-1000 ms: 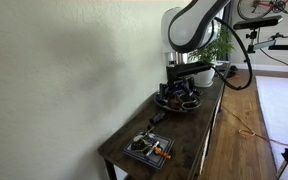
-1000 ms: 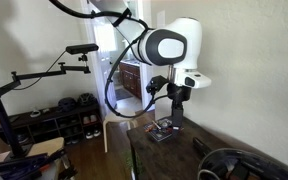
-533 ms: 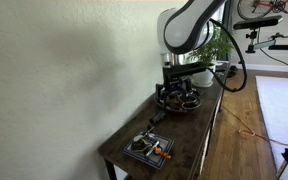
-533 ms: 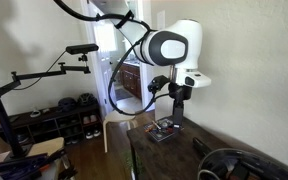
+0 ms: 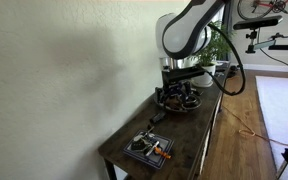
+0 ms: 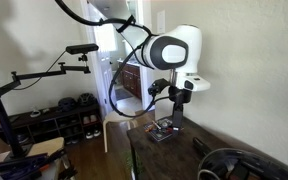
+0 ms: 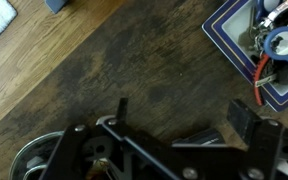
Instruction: Put the black object onto the tray.
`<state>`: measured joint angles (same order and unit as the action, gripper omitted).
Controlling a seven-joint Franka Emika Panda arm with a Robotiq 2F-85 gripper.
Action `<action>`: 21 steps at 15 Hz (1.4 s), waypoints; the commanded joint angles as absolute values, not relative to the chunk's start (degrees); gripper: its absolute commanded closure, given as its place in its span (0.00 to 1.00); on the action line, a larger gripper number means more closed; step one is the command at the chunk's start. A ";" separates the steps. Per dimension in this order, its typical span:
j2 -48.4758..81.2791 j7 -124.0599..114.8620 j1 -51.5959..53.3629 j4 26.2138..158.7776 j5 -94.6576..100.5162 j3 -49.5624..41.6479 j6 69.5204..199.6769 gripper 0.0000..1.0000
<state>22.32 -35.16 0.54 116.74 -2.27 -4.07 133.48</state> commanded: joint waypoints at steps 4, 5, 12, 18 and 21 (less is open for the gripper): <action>27.64 -45.77 3.31 112.27 -1.74 -6.91 135.97 0.00; 28.21 -47.25 3.44 111.76 -1.76 -7.20 136.24 0.00; 31.52 -56.73 4.16 108.84 -2.48 -8.51 137.54 0.00; 34.34 -65.90 4.55 107.59 -2.82 -9.18 140.57 0.00; 35.68 -67.98 4.37 106.67 -2.73 -9.22 140.93 0.00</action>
<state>34.35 -64.65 3.04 107.66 -2.46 -7.69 139.61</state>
